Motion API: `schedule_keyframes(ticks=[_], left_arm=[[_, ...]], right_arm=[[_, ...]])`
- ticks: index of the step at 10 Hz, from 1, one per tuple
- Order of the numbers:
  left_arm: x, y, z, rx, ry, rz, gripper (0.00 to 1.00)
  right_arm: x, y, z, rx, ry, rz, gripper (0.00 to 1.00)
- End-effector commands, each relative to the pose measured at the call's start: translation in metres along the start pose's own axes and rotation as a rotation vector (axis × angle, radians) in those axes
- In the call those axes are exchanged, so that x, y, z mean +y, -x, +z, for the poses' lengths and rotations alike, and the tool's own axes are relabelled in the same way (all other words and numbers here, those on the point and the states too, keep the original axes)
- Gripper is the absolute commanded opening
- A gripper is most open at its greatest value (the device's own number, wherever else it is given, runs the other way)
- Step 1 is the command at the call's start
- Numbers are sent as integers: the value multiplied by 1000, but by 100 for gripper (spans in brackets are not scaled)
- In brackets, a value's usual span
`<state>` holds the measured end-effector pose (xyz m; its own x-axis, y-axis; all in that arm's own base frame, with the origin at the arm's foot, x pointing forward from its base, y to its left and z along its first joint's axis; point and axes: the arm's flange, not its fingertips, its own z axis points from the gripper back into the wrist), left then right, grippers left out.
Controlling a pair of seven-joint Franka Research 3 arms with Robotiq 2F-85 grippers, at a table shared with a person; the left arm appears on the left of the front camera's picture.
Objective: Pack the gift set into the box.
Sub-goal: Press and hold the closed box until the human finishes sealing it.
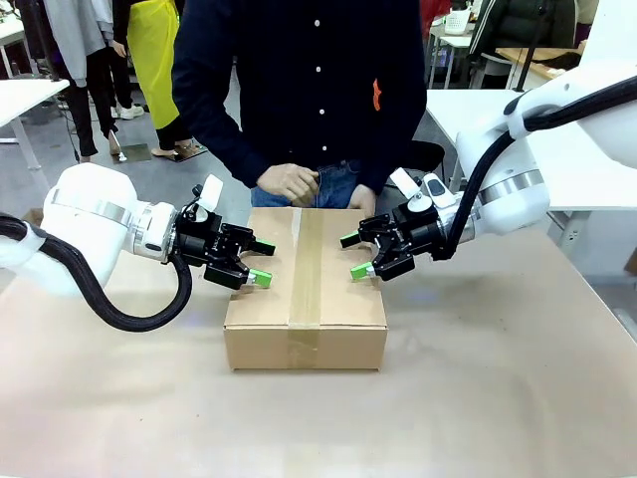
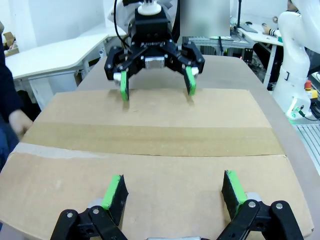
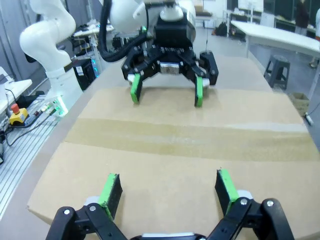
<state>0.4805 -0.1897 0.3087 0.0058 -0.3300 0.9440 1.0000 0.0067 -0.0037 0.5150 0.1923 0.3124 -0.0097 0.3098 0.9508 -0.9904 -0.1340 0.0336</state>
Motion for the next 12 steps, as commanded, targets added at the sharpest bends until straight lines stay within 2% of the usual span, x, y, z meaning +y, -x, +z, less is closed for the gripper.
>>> schedule_keyframes(ticks=[1,2,3,4,6,7,8,12], left_arm=[[-29,-29,41,-112,-42,-67,100],[-52,-38,82,-262,-25,-112,100],[-68,-30,123,-403,-23,-132,100],[-83,-6,163,-529,-10,-166,100],[-113,56,233,-775,-225,-147,100],[-90,-23,172,-534,-94,-155,100],[-90,-23,172,-534,-94,-155,100],[-90,-23,172,-534,-94,-155,100]], right_arm=[[29,-46,41,-156,49,52,100],[51,-60,79,-272,135,102,100],[76,-58,120,-400,193,141,100],[95,-39,156,-462,310,140,100],[129,22,206,-542,598,73,100],[134,45,210,-543,619,36,100],[122,-11,208,-499,464,61,100],[122,-11,208,-499,464,61,100]])
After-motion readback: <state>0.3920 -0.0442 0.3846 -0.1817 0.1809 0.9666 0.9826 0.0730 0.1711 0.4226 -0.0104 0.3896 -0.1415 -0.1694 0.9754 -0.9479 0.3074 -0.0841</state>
